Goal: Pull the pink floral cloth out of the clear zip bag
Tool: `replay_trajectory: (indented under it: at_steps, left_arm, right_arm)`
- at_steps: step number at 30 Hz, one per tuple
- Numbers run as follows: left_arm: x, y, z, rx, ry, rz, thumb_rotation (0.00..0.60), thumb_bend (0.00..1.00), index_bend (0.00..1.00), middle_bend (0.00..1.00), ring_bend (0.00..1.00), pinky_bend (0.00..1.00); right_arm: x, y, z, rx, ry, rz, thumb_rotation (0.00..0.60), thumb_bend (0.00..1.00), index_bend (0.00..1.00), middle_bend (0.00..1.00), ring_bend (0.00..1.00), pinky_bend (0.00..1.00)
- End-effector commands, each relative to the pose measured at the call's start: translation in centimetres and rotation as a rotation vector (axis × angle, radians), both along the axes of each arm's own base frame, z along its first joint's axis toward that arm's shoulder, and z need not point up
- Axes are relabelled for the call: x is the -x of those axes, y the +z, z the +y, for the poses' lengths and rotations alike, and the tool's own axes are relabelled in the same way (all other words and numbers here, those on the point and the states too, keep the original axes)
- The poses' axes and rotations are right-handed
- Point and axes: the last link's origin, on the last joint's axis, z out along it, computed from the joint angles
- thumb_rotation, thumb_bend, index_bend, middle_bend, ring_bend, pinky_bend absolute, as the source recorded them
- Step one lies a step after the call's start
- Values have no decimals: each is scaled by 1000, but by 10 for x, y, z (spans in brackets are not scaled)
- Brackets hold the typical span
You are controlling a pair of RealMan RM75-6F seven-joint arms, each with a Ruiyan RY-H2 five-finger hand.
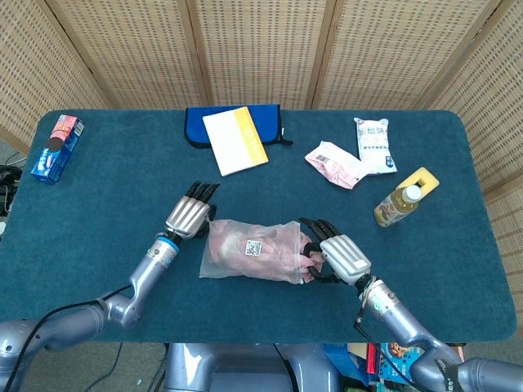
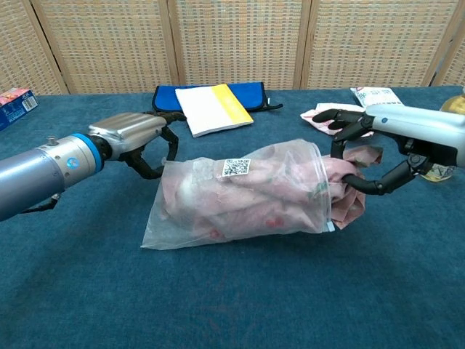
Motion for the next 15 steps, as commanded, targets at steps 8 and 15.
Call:
replay_trajectory:
  at_steps: [8,15]
  left_arm:
    - [67,106,0,-161,29,-22,600,451,634,0,0,0]
    - [121,178,-9,-283,108,-28,600,453,634,0,0,0]
  right_arm:
    - [26,41,-10,108,-23,7,600,708,703,0,0,0]
    - [46,66,-14,162,-61,7,600,708,703,0,0,0]
